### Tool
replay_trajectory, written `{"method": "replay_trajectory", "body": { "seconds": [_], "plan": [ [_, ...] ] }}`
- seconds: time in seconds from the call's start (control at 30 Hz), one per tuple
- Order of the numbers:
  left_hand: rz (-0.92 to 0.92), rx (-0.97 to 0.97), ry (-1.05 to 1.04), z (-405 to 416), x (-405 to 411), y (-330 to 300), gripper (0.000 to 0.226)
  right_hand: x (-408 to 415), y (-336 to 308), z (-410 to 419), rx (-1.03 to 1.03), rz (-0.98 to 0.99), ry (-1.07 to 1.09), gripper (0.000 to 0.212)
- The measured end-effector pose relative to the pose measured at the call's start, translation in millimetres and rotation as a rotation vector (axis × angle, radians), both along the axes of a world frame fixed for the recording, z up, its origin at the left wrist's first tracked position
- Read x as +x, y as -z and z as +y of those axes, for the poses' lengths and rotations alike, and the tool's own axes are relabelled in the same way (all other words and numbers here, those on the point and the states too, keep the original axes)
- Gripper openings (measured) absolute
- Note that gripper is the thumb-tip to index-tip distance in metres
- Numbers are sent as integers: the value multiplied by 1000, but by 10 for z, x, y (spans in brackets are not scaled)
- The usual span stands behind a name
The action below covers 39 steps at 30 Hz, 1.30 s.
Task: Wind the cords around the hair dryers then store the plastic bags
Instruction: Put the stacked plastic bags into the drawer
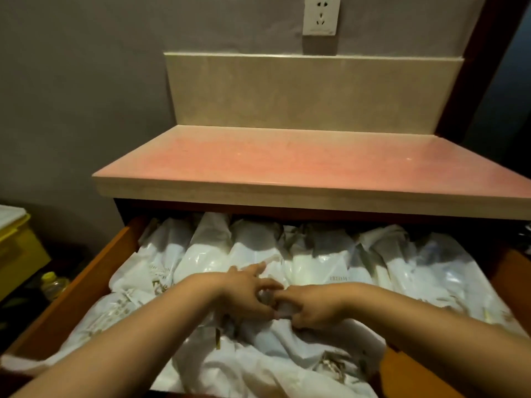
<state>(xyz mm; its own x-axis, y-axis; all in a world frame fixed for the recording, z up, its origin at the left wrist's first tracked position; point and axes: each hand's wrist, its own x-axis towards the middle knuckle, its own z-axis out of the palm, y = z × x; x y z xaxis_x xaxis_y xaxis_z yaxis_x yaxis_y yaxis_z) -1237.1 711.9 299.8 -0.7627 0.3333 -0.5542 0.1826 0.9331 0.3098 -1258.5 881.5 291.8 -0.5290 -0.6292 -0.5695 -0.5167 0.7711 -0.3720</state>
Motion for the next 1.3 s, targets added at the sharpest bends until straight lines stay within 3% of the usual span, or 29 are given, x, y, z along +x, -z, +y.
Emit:
{"method": "replay_trajectory", "body": {
  "seconds": [0.1,0.17,0.27,0.4,0.53,0.73,0.83,0.97,1.13,1.3],
  "plan": [
    [-118,55,4,-198,10,-28,84,250,35,215,-35,129,-5,61],
    [-172,-11,39,-237,42,-4,99,355,67,321,27,214,-85,75],
    [-175,-109,30,-118,135,85,108,297,79,415,121,242,-101,78],
    [-165,-204,44,107,233,227,101,152,90,506,253,139,-119,82],
    [-153,-455,151,103,233,277,88,255,170,404,293,-61,-61,92],
    [-82,-631,210,370,237,98,86,315,215,374,195,-8,-22,77],
    [8,-631,297,554,224,-67,65,257,-8,372,78,-5,42,63],
    [118,-539,333,768,162,-209,55,305,-180,466,-22,96,269,59],
    [430,-359,495,1224,-2,-413,57,628,-357,675,26,478,605,55],
    [716,104,876,2041,344,-744,47,1553,-662,1179,179,894,1157,47]
  ]
}}
